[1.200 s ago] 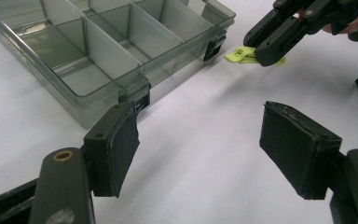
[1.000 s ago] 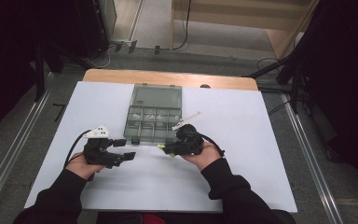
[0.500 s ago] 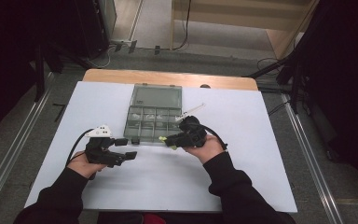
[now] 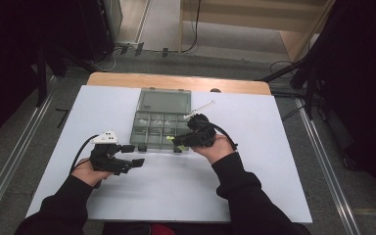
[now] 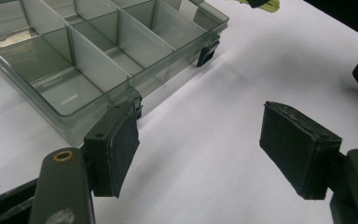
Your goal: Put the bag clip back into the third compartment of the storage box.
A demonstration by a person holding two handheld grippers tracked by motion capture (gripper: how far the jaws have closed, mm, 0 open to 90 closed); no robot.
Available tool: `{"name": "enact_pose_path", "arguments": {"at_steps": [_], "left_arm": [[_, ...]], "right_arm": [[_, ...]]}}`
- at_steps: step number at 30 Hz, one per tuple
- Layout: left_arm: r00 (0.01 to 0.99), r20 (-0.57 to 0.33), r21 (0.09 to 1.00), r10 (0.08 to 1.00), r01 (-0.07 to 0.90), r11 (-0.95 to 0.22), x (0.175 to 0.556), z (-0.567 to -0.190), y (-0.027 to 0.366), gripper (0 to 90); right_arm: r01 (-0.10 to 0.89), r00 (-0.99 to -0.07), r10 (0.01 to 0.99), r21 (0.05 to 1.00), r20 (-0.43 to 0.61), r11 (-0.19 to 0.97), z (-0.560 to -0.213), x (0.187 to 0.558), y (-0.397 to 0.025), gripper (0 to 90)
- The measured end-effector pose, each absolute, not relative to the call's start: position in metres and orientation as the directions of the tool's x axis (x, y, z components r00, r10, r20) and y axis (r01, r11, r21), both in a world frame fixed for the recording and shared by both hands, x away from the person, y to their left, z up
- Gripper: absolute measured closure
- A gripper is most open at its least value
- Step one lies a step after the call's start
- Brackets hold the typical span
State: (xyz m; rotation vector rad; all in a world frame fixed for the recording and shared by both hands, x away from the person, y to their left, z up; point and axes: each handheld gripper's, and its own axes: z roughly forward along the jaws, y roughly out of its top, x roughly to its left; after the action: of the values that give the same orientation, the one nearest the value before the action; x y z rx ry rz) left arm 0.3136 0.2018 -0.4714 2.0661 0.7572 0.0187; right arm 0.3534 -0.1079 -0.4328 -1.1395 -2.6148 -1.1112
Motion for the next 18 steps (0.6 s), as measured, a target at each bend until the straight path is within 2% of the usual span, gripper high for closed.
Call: {"name": "enact_pose_path", "arguments": {"at_steps": [18], "left_arm": [[0.812,-0.265,0.765,0.52,0.505,-0.399,0.314,-0.471,0.202,27.8]], "right_arm": [[0.695,-0.687,0.642,0.564,0.34,0.445,-0.431,0.375,-0.103,79.0]]}}
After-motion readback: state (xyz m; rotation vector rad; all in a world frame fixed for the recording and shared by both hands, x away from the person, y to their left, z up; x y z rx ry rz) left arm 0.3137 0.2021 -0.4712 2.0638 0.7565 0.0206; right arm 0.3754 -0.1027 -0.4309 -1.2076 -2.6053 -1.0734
